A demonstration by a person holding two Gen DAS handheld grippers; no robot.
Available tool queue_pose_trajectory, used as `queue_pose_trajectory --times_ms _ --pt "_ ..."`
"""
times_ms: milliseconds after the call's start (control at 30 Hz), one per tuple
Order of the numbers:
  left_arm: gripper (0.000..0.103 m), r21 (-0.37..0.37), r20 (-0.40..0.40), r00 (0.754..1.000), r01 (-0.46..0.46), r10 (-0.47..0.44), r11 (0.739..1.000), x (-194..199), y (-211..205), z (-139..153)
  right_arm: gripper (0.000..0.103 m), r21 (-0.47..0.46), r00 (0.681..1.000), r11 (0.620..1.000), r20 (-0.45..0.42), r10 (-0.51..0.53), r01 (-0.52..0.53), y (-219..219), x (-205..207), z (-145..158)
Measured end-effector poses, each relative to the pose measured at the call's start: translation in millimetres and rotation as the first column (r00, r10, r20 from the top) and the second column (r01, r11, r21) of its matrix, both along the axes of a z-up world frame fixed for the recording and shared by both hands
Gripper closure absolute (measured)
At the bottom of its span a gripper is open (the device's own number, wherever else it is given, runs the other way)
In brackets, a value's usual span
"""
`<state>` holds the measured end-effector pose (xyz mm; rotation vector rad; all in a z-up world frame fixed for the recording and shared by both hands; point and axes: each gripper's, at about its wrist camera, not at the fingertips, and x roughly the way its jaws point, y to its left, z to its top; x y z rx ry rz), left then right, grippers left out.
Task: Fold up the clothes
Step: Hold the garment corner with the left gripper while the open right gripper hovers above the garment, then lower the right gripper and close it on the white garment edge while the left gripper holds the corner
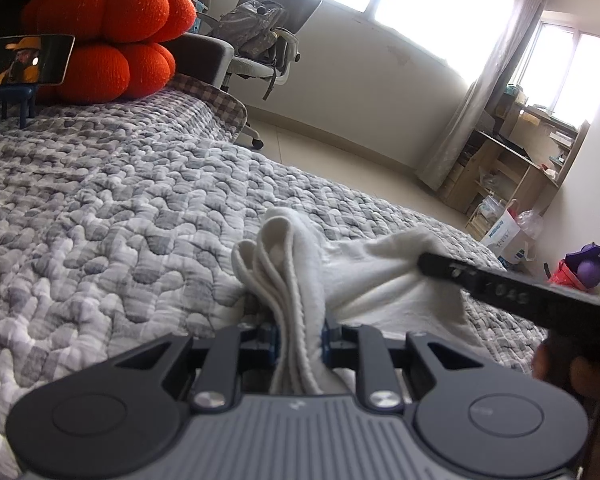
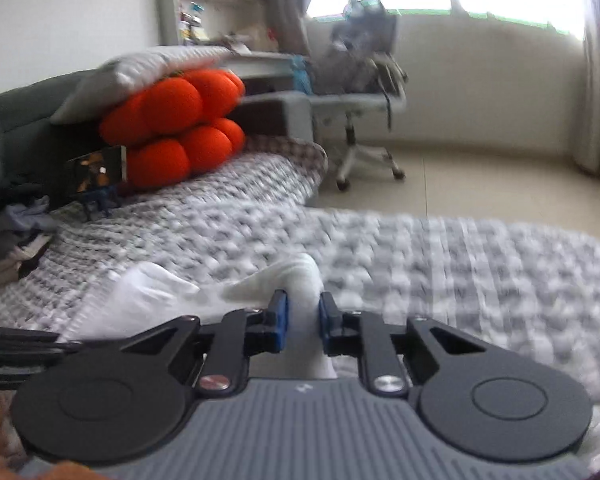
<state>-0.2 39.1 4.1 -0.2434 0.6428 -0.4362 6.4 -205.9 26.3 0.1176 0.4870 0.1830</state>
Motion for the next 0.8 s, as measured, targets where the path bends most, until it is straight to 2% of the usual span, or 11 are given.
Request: queue_pose_trajectory --times_ms 167,300,467,600,800 --pt "0.083 -0.003 -0.003 1.000 0.000 0.000 1.000 0.9 0.1 0.1 0.084 0.048 0.997 0.995 -0.007 -0.082 0.083 -19.2 -4.9 4.6" --pt "0.083 -0.004 -0.003 1.000 0.000 0.000 1.000 0.0 -0.1 -0.2 0.080 0.178 0.998 0.984 -0.059 -0.002 0.012 -35.9 -16.4 7.8" --pt "0.083 -0.001 -0.002 1.000 -0.002 0.002 1.000 -1.1 -1.0 0.0 0.077 0.293 0.985 0.955 -0.155 0.079 -0.030 -46.9 -33.0 -4.5" --pt "0.083 0.001 -0.001 1.000 -0.003 0.003 1.000 -1.4 -1.3 0.1 0.080 0.202 0.985 0.977 -0.138 0.101 -0.072 -36.5 -54.8 -4.0" --pt "0.083 0.001 -0.001 1.000 -0.003 0.003 1.000 -1.9 -1.6 0.4 0.081 0.219 0.980 0.972 -0.156 0.121 -0.085 -39.5 -64.9 -1.9"
